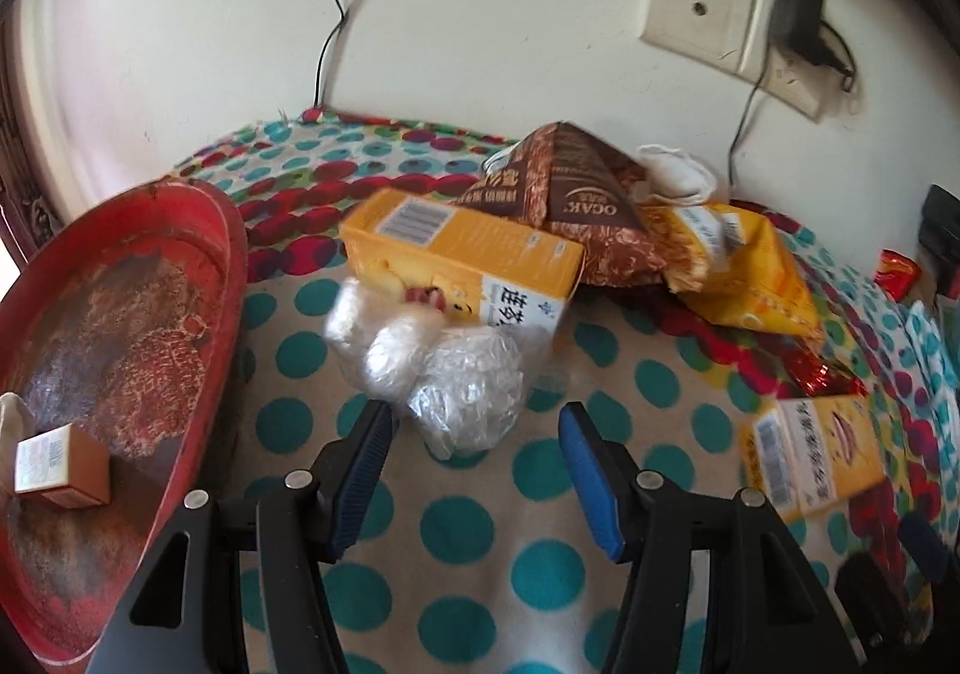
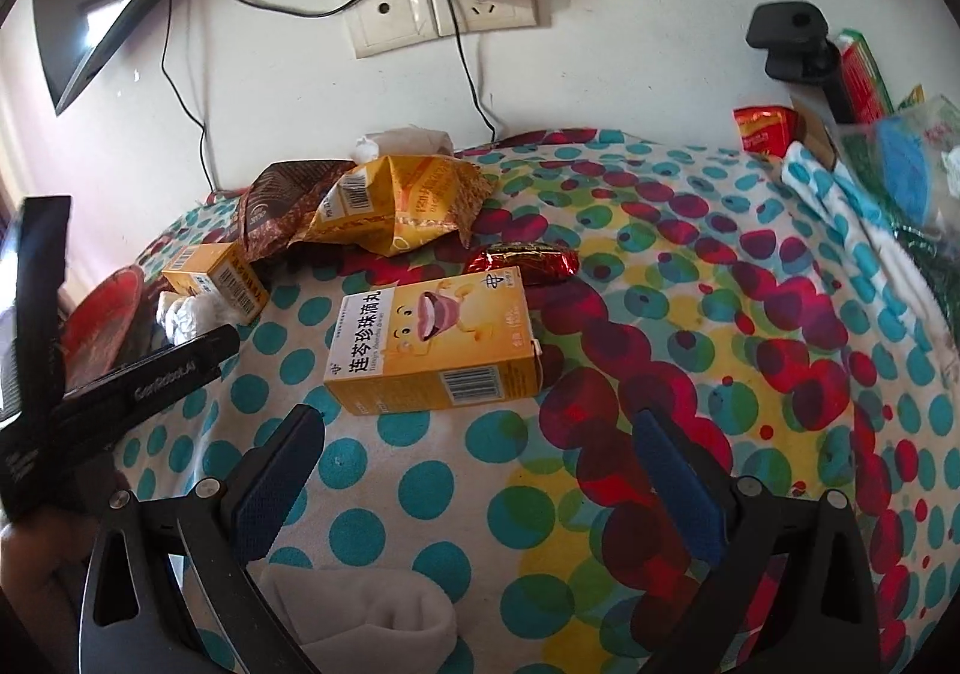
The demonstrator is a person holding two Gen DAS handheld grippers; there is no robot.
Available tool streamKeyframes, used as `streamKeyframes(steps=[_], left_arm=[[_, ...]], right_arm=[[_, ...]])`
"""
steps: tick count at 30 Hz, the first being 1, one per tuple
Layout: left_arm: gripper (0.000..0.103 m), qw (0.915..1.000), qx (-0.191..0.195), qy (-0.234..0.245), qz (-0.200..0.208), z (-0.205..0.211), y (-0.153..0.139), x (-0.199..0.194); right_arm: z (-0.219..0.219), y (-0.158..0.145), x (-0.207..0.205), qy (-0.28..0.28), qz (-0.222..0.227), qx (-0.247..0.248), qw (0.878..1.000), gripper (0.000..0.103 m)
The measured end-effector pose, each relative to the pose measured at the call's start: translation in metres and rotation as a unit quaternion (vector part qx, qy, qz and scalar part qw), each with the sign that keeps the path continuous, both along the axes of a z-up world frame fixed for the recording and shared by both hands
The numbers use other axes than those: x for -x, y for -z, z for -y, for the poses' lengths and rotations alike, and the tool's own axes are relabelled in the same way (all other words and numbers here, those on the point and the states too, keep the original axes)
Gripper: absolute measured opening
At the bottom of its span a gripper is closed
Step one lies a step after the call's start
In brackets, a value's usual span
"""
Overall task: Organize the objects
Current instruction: 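Reach the left gripper to the plastic-wrapped white bundle and close on it, then lift the plastic-wrapped bundle with the left gripper and carry it over the tray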
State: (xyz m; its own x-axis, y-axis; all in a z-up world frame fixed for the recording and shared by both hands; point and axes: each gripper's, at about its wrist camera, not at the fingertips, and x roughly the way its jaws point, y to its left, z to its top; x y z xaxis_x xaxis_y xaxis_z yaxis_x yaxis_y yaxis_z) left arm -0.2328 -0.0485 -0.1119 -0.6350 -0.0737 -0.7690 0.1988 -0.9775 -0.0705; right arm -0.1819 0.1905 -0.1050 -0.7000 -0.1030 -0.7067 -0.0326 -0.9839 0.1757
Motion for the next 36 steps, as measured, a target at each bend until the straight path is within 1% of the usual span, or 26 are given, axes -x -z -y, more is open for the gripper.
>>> streamKeyframes(steps=[1,3,4,5,6,7,8,9,11,12,14,17,19,21,23,25,26,27,28,29,30,32,33,34,36], left_arm=[[0.059,1.0,-0.001,-0.002,0.007,0.001,0.002,0.003],[0.059,1.0,0.005,-0.006,0.005,0.003,0.001,0.006],[0.057,1.0,0.005,-0.001,0.004,0.002,0.001,0.008],[0.043,1.0,0.004,0.005,0.008,0.002,0.002,0.01],[0.035,0.9999,0.007,0.004,0.006,0.002,0.001,0.012],[0.03,1.0,0.005,0.004,0.006,0.003,0.001,0.013],[0.01,1.0,0.003,0.002,0.007,0.004,0.001,0.014],[0.0,0.9999,-0.004,0.003,0.009,0.007,0.001,0.014],[0.0,0.9996,-0.026,0.006,0.01,0.011,0.0,0.013],[0.0,0.9994,-0.03,0.014,0.005,0.012,-0.002,0.01],[0.0,0.9993,-0.019,0.03,-0.01,0.008,-0.008,0.0],[0.0,0.9976,-0.029,0.055,-0.033,0.006,-0.019,-0.017],[0.0,0.9952,-0.044,0.072,-0.051,0.006,-0.029,-0.031],[0.0,0.9934,-0.047,0.083,-0.064,0.005,-0.039,-0.044],[0.0,0.9928,-0.046,0.092,-0.062,0.004,-0.043,-0.047],[0.003,0.9935,-0.036,0.09,-0.059,0.003,-0.044,-0.048],[0.022,0.9949,-0.022,0.081,-0.056,0.003,-0.043,-0.045],[0.062,0.9965,-0.005,0.068,-0.049,0.003,-0.041,-0.04],[0.079,0.9977,0.0,0.058,-0.036,0.003,-0.04,-0.035],[0.085,0.998,-0.011,0.055,-0.027,0.004,-0.04,-0.029],[0.085,0.9979,-0.017,0.056,-0.027,0.005,-0.04,-0.029],[0.085,0.9985,0.007,0.053,-0.015,0.003,-0.04,-0.026],[0.085,0.9988,0.02,0.042,-0.015,0.002,-0.039,-0.027],[0.085,0.9992,0.018,0.034,-0.01,0.002,-0.037,-0.026],[0.085,0.9997,-0.017,0.019,0.008,0.006,-0.028,-0.021]], right_arm=[[-0.001,0.001,0.0,0.001,0.001,0.004,1.0,0.103],[-0.001,0.001,0.0,0.0,0.002,0.006,1.0,0.103],[-0.001,0.001,0.001,-0.001,0.002,0.007,1.0,0.103],[-0.001,0.001,0.001,-0.002,0.004,0.006,1.0,0.103],[0.0,0.002,0.002,-0.003,0.006,0.006,1.0,0.103],[0.0,0.002,0.002,-0.001,0.008,0.006,1.0,0.103],[0.0,0.002,0.002,-0.002,0.008,0.006,1.0,0.103],[0.001,0.002,0.002,-0.001,0.008,0.006,1.0,0.103],[0.001,0.002,0.002,-0.001,0.007,0.006,1.0,0.103],[0.001,0.002,0.002,-0.001,0.007,0.006,1.0,0.103],[0.001,0.002,0.002,-0.001,0.009,0.005,1.0,0.103],[0.002,0.002,0.003,0.0,0.008,0.005,1.0,0.103],[0.002,0.003,0.003,0.001,0.009,0.006,1.0,0.103],[0.002,0.003,0.003,0.002,0.008,0.008,1.0,0.103],[0.002,0.003,0.003,0.004,0.008,0.008,1.0,0.103],[0.002,0.003,0.004,0.002,0.011,0.008,1.0,0.103],[0.002,0.003,0.004,0.002,0.013,0.009,1.0,0.103],[0.003,0.003,0.004,0.002,0.013,0.009,1.0,0.103],[0.003,0.002,0.004,0.002,0.012,0.01,1.0,0.103],[0.003,0.002,0.004,0.001,0.01,0.012,1.0,0.103],[0.003,0.003,0.004,0.001,0.009,0.014,1.0,0.103],[0.002,0.004,0.005,0.002,0.012,0.017,1.0,0.103],[0.001,0.004,0.006,0.002,0.015,0.02,1.0,0.103],[0.001,0.005,0.006,0.004,0.016,0.021,1.0,0.103],[-0.001,0.005,0.005,0.006,0.015,0.026,1.0,0.103]])
